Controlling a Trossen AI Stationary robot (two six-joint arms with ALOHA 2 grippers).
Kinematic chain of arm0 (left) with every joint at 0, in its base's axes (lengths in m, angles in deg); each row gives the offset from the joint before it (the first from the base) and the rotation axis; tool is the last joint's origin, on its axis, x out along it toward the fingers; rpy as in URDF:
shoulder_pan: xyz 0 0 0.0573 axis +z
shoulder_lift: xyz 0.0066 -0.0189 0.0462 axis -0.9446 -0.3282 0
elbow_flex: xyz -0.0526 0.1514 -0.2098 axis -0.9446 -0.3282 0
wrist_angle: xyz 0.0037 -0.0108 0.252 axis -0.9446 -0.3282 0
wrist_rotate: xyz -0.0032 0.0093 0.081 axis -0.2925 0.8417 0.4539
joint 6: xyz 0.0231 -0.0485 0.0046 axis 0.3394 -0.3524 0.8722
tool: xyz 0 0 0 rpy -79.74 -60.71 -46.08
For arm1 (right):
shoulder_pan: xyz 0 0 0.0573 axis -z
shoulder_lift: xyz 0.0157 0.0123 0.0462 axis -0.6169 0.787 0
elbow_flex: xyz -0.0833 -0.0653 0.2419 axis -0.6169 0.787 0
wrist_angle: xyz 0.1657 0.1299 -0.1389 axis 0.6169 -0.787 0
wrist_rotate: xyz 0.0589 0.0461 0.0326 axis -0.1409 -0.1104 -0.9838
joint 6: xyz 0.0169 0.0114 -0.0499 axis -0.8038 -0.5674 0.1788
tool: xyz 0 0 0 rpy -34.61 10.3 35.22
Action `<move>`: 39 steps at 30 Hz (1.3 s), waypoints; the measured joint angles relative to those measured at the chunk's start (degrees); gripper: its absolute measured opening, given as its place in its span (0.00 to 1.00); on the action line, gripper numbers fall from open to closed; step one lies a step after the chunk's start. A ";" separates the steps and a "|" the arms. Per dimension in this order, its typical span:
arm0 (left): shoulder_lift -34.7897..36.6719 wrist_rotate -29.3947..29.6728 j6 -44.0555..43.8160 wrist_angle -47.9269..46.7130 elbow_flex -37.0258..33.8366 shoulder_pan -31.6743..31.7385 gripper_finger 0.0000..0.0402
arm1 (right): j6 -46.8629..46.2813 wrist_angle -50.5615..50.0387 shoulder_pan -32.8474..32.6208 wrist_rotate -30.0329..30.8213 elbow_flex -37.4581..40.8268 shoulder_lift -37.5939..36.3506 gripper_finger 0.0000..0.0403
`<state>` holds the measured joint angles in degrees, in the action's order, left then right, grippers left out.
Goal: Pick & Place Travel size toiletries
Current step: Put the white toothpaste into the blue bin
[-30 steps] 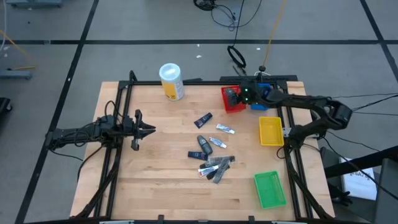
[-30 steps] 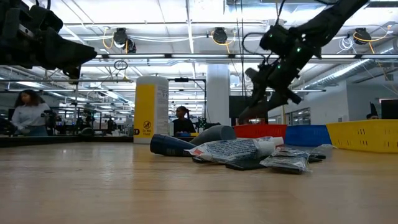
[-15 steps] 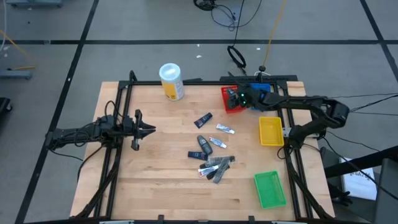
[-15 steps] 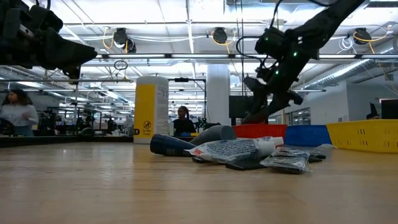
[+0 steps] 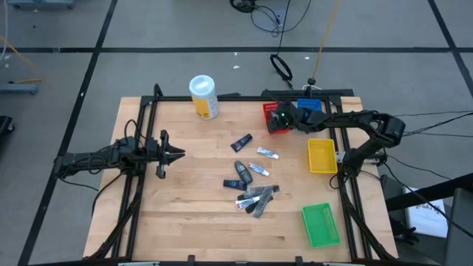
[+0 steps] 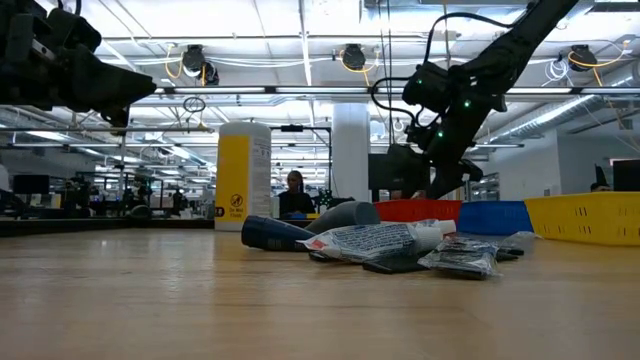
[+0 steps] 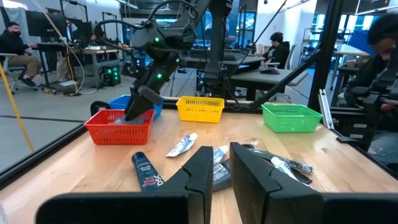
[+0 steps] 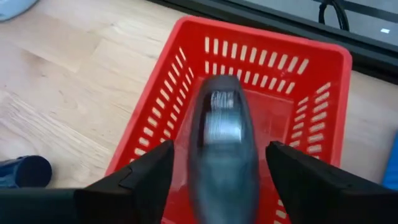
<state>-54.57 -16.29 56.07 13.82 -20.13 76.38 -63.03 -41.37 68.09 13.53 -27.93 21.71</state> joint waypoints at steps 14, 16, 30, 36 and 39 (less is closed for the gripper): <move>-0.01 0.02 0.00 0.00 0.00 0.00 0.13 | 10.75 -0.64 -7.41 -1.38 -0.02 -10.64 0.68; -0.01 0.04 0.00 0.00 0.00 0.00 0.13 | 12.92 -1.90 -11.25 -1.62 -0.04 -12.74 0.67; -0.02 0.07 0.00 0.01 0.00 0.02 0.13 | 12.05 -8.68 -26.01 3.34 4.78 -6.01 0.59; 0.00 0.09 0.00 0.00 0.00 0.00 0.13 | 12.01 -5.18 -24.38 -1.92 6.17 -2.16 0.52; -0.01 0.07 0.00 0.00 0.02 0.00 0.13 | 12.07 -4.49 -24.35 -3.72 6.27 -0.74 0.47</move>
<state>-54.58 -16.23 56.07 13.83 -20.11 76.38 -50.96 -45.86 43.74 9.81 -21.66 20.97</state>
